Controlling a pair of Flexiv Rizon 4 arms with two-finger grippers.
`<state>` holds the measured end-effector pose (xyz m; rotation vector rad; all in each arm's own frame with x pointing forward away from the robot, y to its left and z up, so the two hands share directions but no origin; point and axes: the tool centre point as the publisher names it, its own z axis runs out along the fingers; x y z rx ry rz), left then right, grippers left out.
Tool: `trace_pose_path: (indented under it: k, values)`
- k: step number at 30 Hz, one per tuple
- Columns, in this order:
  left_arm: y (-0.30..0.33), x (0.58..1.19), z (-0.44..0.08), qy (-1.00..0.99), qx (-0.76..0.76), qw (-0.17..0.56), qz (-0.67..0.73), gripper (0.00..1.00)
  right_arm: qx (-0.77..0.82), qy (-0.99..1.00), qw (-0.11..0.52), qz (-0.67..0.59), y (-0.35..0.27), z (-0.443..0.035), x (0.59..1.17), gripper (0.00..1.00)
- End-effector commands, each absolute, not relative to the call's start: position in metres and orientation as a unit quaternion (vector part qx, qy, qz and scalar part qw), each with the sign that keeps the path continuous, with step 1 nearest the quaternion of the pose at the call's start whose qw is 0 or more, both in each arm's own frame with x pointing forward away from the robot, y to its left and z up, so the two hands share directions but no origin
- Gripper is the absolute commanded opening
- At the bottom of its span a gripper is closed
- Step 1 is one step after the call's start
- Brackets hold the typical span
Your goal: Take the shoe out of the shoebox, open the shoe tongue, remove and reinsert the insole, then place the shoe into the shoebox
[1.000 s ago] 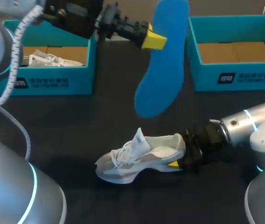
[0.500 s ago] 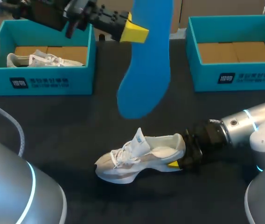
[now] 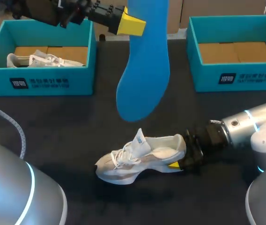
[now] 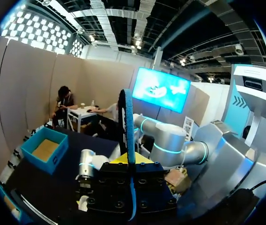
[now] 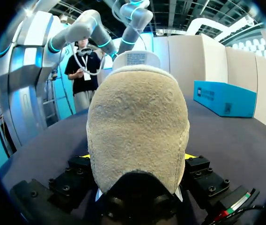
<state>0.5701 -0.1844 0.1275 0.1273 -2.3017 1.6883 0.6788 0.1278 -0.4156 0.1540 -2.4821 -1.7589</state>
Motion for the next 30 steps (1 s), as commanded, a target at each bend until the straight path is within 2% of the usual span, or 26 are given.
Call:
trace_pose_path:
  k: [1,7,8,9,10,24,30]
  values:
    - [-0.186,0.571,0.125,-0.795,0.047,0.144,0.587,0.00,0.050,-0.815,0.047,-0.576,0.129,-0.415,0.678,0.00]
    - [-0.186,0.571,0.125,-0.795,0.047,0.144,0.587,0.00,0.052,-0.815,0.049,-0.574,0.129,-0.415,0.678,0.00]
    - [-0.186,0.571,0.125,-0.795,0.047,0.144,0.587,0.00,0.052,-0.816,0.049,-0.574,0.129,-0.415,0.677,0.24]
    - [-0.186,0.571,0.125,-0.795,0.047,0.144,0.587,0.00,0.052,-0.815,0.049,-0.574,0.128,-0.414,0.677,0.56]
    - [-0.186,0.571,0.125,-0.795,0.047,0.144,0.587,0.00,0.051,-0.815,0.047,-0.575,0.125,-0.412,0.676,1.00]
    - [-0.186,0.571,0.125,-0.795,0.047,0.144,0.587,0.00,0.033,-0.849,0.039,-0.526,0.092,-0.395,0.671,1.00]
    - [-0.186,0.571,0.125,-0.795,0.047,0.144,0.587,0.00,0.025,-0.889,0.045,-0.455,0.080,-0.381,0.675,1.00]
